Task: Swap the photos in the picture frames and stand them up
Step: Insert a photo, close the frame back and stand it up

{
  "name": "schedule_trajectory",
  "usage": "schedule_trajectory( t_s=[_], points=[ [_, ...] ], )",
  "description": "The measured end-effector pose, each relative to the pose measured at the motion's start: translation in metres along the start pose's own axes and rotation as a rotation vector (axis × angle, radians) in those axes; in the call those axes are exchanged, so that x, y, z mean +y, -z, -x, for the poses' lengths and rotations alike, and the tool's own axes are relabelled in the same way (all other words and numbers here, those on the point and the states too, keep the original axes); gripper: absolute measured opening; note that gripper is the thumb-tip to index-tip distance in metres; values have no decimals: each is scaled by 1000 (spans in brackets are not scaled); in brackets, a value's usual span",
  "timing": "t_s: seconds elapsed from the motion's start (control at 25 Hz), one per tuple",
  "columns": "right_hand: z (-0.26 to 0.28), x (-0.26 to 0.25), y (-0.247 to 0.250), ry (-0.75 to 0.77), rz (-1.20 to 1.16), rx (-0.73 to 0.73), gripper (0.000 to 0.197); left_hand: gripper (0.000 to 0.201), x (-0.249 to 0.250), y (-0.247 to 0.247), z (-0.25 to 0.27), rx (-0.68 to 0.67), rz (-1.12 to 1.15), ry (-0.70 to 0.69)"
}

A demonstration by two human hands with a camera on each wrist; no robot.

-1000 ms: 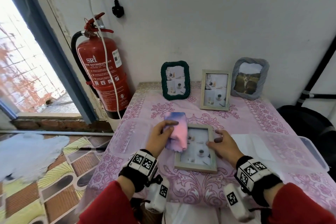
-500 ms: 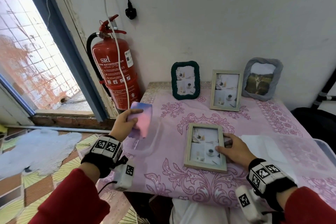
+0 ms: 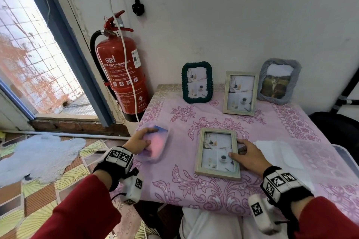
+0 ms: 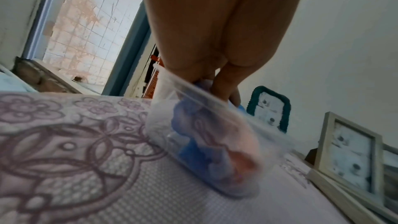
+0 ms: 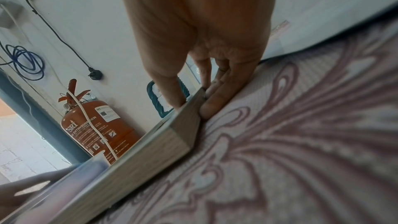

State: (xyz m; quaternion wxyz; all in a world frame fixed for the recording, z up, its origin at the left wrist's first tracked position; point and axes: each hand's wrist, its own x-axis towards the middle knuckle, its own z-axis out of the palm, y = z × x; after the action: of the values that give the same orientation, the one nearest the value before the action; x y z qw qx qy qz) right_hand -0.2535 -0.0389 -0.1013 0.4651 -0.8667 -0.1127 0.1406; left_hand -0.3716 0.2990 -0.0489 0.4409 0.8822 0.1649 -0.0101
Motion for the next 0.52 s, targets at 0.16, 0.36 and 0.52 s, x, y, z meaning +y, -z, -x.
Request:
schedule_trajectory(
  t_s=[0.16,0.36,0.52],
  points=[
    [0,1,0,4,-5,0,60,51,-2,1,-6,-79,-115,68],
    [0,1,0,9,-4,-9,60,39,3,-6,-5,144,-436,-112],
    [0,1,1,4,0,-11,61,44,3,-14,-4,-93,-474,-14]
  ],
)
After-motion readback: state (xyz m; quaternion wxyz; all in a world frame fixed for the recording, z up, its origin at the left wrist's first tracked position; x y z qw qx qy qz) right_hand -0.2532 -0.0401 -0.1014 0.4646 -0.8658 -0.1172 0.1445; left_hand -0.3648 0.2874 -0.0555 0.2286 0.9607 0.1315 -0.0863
